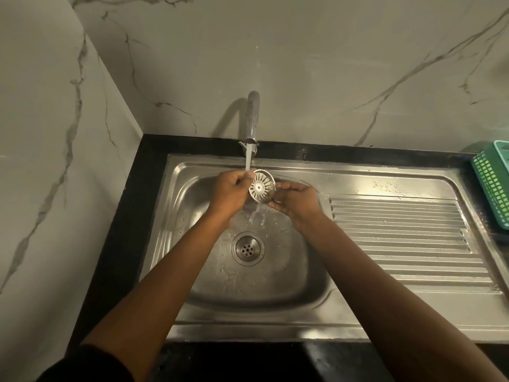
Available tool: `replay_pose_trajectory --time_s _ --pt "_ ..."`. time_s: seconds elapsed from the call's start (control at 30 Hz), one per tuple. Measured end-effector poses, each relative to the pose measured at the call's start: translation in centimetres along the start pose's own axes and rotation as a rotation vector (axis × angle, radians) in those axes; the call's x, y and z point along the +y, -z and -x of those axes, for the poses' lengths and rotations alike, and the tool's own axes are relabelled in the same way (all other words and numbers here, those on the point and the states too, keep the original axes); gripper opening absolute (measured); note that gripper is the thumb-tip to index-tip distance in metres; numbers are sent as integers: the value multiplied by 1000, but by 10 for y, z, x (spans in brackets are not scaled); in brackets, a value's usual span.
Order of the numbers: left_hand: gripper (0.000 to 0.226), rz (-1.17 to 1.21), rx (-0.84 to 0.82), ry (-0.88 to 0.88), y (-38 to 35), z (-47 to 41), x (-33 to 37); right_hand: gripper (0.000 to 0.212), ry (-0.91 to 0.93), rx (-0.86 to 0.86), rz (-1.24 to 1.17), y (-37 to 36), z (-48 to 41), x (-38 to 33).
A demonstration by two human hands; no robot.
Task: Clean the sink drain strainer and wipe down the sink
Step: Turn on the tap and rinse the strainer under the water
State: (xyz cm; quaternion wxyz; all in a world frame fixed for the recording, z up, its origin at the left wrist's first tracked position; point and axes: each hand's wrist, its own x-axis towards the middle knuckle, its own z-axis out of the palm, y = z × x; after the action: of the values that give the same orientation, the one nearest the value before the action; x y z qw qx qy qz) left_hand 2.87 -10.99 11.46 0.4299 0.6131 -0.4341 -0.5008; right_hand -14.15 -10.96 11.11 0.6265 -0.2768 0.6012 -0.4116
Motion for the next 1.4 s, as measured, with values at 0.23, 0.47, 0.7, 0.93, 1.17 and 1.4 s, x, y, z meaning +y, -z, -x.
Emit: replay_pose_trajectory --time_s 0.23,0.47,0.7,0.93,1.17,1.4 --pt "15 -67 109 -63 21 -5 -2 12 77 -13 19 -23 1 -10" --pt "10 37 222 -29 42 9 -18 12 336 -68 328 -43 -2 -21" --pt "20 191 312 -60 44 23 -27 12 447 -127 439 -58 -7 -26" --pt "23 69 167 -147 38 20 -10 16 299 -76 296 -44 -12 -16" --pt "23 54 1 -69 36 18 -16 12 226 -36 324 -13 -5 6" --pt "19 97 51 9 42 -9 -15 28 266 91 431 24 12 11"
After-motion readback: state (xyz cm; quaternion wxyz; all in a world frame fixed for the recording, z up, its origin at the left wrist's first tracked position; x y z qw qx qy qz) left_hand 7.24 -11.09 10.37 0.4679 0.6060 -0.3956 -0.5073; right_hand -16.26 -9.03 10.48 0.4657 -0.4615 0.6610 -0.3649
